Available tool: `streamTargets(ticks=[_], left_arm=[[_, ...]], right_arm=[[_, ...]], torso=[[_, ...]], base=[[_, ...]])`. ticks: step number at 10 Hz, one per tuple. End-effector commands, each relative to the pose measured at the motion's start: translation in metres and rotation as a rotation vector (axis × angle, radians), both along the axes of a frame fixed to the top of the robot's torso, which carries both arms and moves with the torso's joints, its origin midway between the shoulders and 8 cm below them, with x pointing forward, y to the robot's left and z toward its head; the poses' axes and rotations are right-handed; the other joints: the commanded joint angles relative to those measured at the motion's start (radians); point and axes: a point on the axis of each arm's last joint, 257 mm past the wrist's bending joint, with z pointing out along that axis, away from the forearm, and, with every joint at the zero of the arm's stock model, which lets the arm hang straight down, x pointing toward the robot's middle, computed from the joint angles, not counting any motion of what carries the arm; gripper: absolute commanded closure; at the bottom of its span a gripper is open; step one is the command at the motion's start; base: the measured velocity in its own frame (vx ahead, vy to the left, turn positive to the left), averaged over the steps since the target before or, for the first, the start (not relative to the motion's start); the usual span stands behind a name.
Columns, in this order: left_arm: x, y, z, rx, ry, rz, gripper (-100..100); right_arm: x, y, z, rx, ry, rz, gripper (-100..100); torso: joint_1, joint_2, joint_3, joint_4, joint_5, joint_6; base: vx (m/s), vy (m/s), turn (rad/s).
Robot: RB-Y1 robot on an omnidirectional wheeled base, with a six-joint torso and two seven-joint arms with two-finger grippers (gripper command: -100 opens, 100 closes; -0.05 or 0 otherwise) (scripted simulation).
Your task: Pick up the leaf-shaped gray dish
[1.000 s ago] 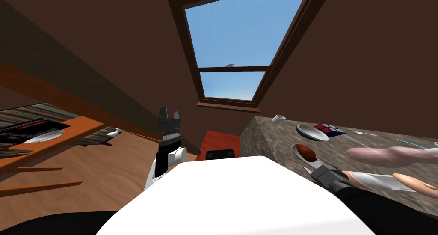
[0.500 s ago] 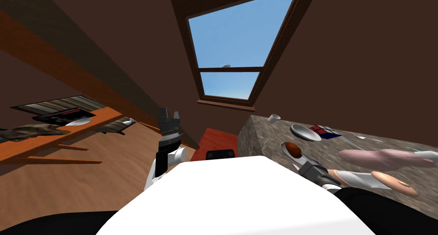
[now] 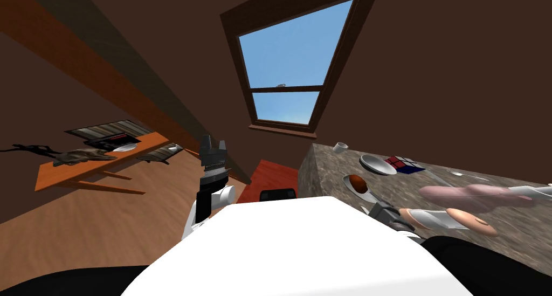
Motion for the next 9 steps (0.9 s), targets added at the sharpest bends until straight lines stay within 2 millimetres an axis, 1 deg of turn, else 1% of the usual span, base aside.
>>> streamTargets(ticks=[1, 2, 3, 4, 6, 8, 9], left_arm=[[0.0000, 0.0000, 0.0000, 0.000, 0.000, 0.000, 0], [0.0000, -0.0001, 0.0000, 0.000, 0.000, 0.000, 0], [0.0000, 0.0000, 0.0000, 0.000, 0.000, 0.000, 0], [0.0000, 0.0000, 0.0000, 0.000, 0.000, 0.000, 0], [0.0000, 0.0000, 0.0000, 0.000, 0.000, 0.000, 0], [0.0000, 0.0000, 0.0000, 0.000, 0.000, 0.000, 0], [0.0000, 0.0000, 0.0000, 0.000, 0.000, 0.000, 0]], right_arm=[[-0.0046, -0.0063, -0.0045, -0.003, 0.002, -0.028, -100], [-0.0084, -0.0111, -0.0082, -0.005, 0.004, -0.051, -100], [-0.0048, -0.0063, -0.0064, -0.002, 0.003, -0.035, -100], [-0.0052, -0.0071, -0.0066, -0.004, 0.003, -0.038, 100], [-0.0068, -0.0059, -0.0084, 0.001, 0.006, -0.039, 100], [-0.0062, -0.0062, -0.0078, -0.001, 0.005, -0.039, 100], [-0.0062, -0.0062, -0.0078, 0.000, 0.005, -0.039, 0]], torso=[[0.000, 0.000, 0.000, 0.000, 0.000, 0.000], [0.001, -0.002, -0.001, 0.000, 0.000, -0.001], [0.000, -0.003, -0.002, -0.001, 0.000, -0.001], [0.001, -0.003, -0.002, -0.001, 0.000, 0.000], [0.002, -0.004, -0.002, 0.000, 0.003, -0.001], [0.003, -0.004, -0.002, 0.000, 0.003, -0.001], [0.003, -0.004, -0.002, 0.000, 0.003, -0.001]], base=[[-0.002, -0.004, 0.236], [0.008, -0.010, 0.291], [0.005, -0.010, 0.048], [0.000, 0.000, 0.000], [-0.002, 0.004, -0.007], [0.000, 0.000, 0.000], [0.000, 0.000, 0.000]])
